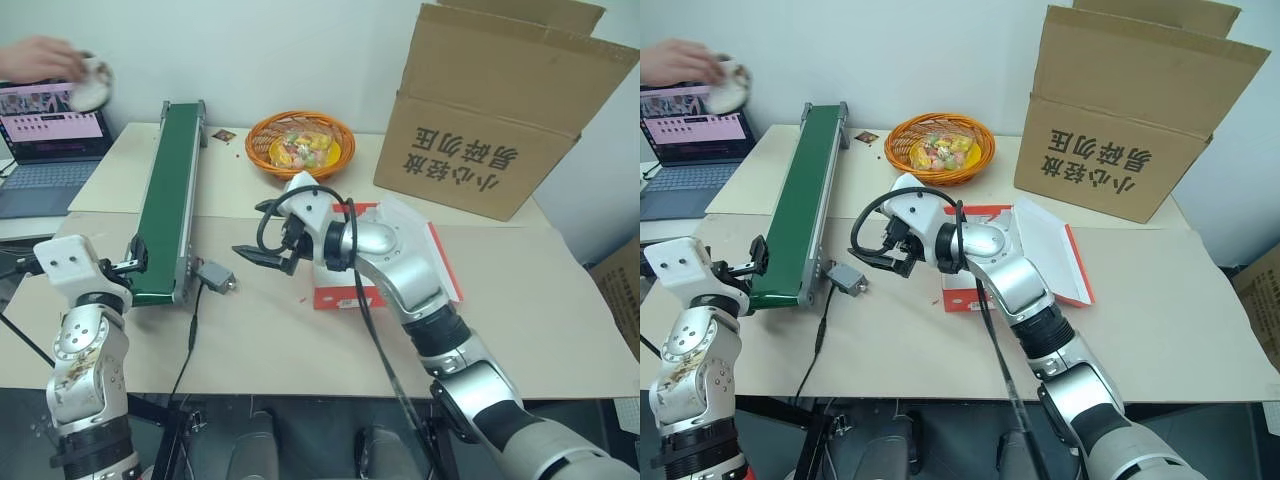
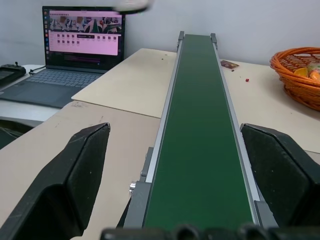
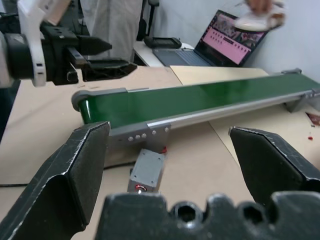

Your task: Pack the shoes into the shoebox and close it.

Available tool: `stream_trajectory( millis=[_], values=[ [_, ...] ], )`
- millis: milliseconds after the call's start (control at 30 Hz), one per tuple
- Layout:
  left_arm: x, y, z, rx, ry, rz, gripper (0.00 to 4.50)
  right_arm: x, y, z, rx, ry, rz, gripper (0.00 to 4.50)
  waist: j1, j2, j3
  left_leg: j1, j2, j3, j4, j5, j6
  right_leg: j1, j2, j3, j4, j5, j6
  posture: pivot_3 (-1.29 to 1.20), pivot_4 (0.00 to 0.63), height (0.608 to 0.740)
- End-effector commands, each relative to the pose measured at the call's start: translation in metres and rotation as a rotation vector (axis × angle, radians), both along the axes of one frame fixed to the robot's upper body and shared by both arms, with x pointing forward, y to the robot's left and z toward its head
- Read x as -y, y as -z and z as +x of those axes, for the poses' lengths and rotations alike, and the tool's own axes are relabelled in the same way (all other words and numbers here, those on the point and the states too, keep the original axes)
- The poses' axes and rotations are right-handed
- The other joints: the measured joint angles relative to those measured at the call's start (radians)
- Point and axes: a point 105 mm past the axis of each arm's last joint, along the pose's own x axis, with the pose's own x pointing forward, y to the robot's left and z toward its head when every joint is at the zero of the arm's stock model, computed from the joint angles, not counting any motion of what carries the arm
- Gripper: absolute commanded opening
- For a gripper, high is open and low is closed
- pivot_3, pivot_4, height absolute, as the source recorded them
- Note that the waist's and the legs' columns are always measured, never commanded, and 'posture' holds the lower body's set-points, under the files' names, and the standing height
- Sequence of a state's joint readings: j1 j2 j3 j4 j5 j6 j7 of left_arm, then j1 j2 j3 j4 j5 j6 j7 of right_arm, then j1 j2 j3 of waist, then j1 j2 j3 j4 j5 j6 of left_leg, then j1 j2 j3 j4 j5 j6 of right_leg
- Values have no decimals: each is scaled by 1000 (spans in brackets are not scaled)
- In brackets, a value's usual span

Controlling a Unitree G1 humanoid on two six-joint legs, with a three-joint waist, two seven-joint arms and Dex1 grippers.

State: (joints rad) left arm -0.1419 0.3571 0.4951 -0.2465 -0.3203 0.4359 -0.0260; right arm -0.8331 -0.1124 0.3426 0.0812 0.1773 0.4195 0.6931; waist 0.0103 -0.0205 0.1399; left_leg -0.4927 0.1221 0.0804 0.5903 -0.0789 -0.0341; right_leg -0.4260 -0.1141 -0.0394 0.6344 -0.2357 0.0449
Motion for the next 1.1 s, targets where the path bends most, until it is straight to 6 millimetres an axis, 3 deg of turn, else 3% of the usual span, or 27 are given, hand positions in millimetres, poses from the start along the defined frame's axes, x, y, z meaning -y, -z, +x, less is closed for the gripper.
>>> stream_trajectory(
  millis=[33,400,700,833,1000,1100],
  values=[
    [-3,-14,-7,23,-7,46,4490,3,-16,4,39,28,60,4500,0,0,0,0,0,0,0,0,0,0,0,0,0,0,1,0,150,728],
    [-3,-7,-3,-65,25,120,4490,11,-17,25,-31,116,120,4500,0,0,0,0,0,0,0,0,0,-2,0,0,3,-1,0,0,150,728],
    [2,-3,3,-104,57,125,4490,8,-7,27,-74,130,94,4500,-1,0,0,0,0,0,0,0,0,-3,0,0,4,-1,0,0,150,728],
    [4,3,6,-184,81,14,4490,8,-8,27,-69,132,96,4500,0,0,0,0,0,0,0,0,0,-4,0,0,6,-2,-1,0,150,728],
    [4,1,8,-267,98,31,4490,8,-9,26,-67,135,104,4500,-2,0,0,0,0,0,0,0,0,-4,0,1,6,-2,0,0,150,728],
    [7,14,7,-344,115,45,4490,8,-9,26,-68,137,106,4500,-4,0,0,0,0,0,0,0,-1,-4,0,1,6,-2,0,0,150,728]
  ],
)
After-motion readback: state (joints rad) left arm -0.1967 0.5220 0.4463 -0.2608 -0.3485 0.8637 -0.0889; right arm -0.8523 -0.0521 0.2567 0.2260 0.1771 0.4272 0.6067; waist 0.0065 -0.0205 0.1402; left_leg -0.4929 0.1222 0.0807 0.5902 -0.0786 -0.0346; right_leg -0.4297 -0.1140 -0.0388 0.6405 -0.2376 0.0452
